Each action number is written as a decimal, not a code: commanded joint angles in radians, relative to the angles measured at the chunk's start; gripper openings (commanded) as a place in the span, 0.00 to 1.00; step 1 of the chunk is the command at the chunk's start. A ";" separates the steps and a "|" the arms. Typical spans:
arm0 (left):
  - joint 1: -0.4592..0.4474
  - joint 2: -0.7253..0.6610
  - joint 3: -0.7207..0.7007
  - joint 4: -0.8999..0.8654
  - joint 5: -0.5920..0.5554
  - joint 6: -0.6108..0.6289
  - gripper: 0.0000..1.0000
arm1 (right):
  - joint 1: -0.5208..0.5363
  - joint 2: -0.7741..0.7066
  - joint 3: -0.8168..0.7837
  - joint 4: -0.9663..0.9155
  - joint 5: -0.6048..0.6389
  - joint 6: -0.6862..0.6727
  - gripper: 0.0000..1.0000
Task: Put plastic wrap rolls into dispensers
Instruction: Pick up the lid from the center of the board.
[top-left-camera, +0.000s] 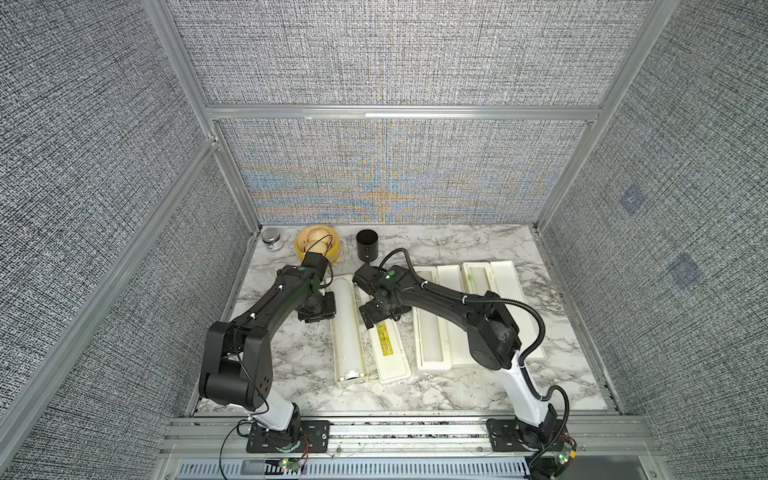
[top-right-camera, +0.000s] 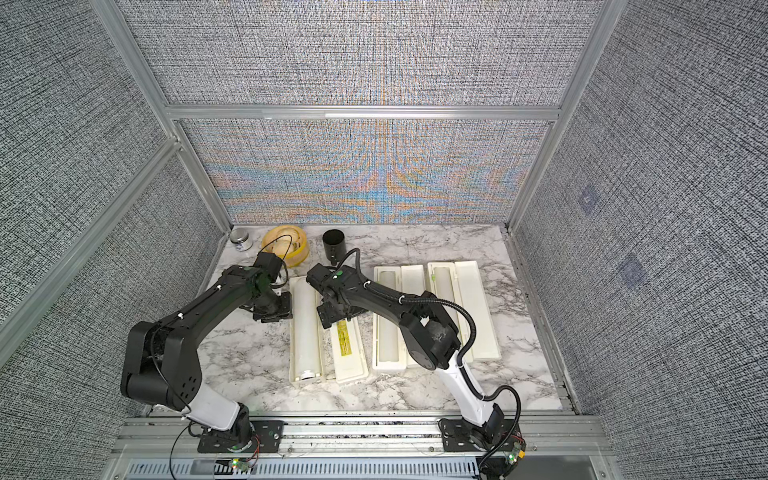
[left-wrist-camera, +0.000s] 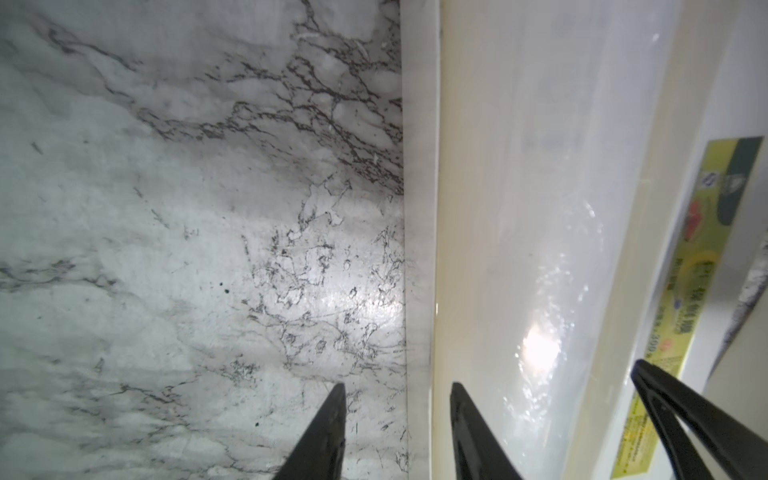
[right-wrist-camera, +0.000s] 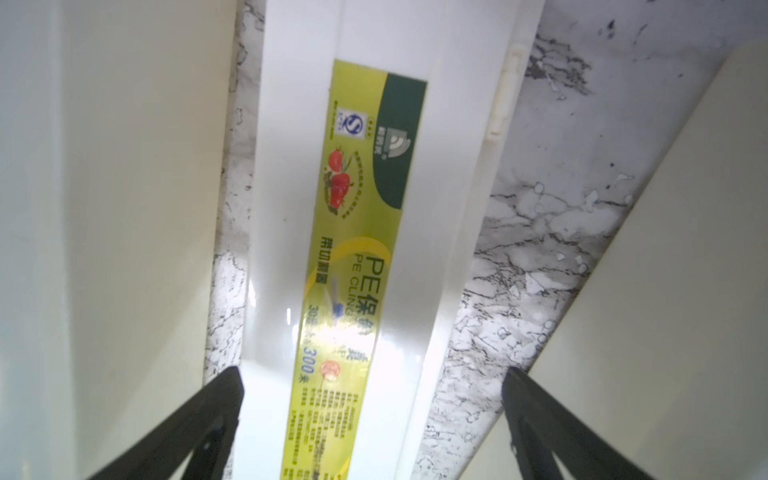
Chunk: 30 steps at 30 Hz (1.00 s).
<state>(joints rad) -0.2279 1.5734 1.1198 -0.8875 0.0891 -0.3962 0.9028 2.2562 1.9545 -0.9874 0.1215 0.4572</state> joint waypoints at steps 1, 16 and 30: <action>0.022 -0.015 -0.010 -0.007 0.051 0.011 0.43 | -0.012 0.015 0.002 -0.022 -0.088 -0.004 0.99; 0.083 -0.045 -0.061 0.040 0.130 0.016 0.44 | 0.000 0.057 -0.013 -0.017 -0.122 0.077 0.99; 0.120 -0.075 -0.075 0.064 0.220 0.009 0.43 | 0.015 0.002 -0.038 -0.013 -0.056 0.106 0.92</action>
<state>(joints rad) -0.1177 1.5070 1.0447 -0.8349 0.2691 -0.3893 0.9203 2.3016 1.9110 -0.9699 0.0330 0.5510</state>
